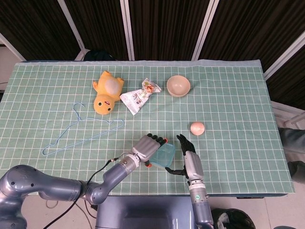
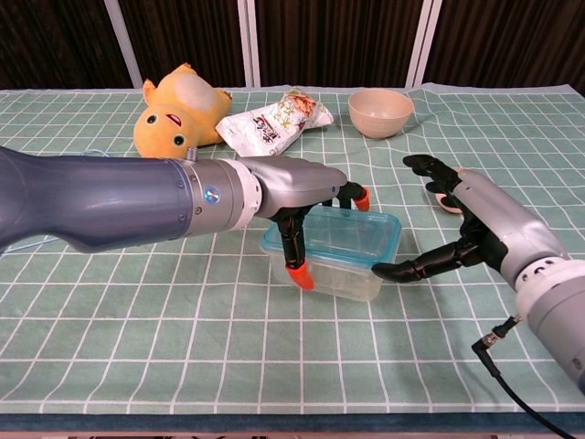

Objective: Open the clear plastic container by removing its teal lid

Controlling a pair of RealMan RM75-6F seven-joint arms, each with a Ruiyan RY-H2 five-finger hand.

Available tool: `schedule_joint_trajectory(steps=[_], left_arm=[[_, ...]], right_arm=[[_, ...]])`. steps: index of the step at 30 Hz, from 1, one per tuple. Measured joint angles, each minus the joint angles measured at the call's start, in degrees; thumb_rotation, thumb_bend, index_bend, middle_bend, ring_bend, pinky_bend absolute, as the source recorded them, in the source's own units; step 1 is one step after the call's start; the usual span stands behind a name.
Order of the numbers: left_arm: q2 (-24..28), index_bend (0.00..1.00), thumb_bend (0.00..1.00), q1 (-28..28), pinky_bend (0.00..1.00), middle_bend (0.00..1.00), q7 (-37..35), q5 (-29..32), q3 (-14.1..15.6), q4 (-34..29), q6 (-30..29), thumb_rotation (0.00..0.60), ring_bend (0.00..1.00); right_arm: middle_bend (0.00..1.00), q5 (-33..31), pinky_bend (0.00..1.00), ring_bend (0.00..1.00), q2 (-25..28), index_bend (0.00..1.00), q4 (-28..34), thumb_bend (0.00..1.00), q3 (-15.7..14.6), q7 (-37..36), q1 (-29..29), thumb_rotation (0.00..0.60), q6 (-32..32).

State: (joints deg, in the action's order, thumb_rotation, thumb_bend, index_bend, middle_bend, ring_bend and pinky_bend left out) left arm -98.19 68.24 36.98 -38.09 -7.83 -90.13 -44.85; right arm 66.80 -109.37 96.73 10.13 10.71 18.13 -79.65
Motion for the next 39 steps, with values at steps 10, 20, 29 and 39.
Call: schedule_joint_trajectory(steps=[10,20,29,39], left_arm=[[0.64,0.14,0.08,1.32,0.4,0.21,-0.45,0.84,1.01,-0.22,0.56,0.6,0.21],[0.55,0.14,0.08,2.37,0.4,0.21,-0.81,0.89,1.57,-0.54,0.33,0.6,0.21],[0.96,0.14,0.08,3.23,0.4,0.21,-0.57,1.32,1.87,-0.91,-0.5,0.6,0.21],[0.99,0.06,0.07,3.43,0.33,0.16,-0.34,0.86,2.23,-1.23,-2.29,0.6,0.15]], right_arm=[[0.0,1.76,0.0,0.0,-2.15,0.0,-2.38,0.22,0.99,-2.44,-0.02,0.6,0.14],[0.0,3.15,0.0,0.0,-2.81,0.0,-3.75,0.22,1.53,-2.49,0.12,0.6,0.05],[0.0,4.91,0.0,0.0,-2.95,0.0,-5.75,0.22,1.61,-1.54,0.68,0.6,0.22],[0.0,4.56,0.0,0.0,-2.26,0.02,-5.31,0.22,2.12,-0.26,0.71,0.6,0.68]])
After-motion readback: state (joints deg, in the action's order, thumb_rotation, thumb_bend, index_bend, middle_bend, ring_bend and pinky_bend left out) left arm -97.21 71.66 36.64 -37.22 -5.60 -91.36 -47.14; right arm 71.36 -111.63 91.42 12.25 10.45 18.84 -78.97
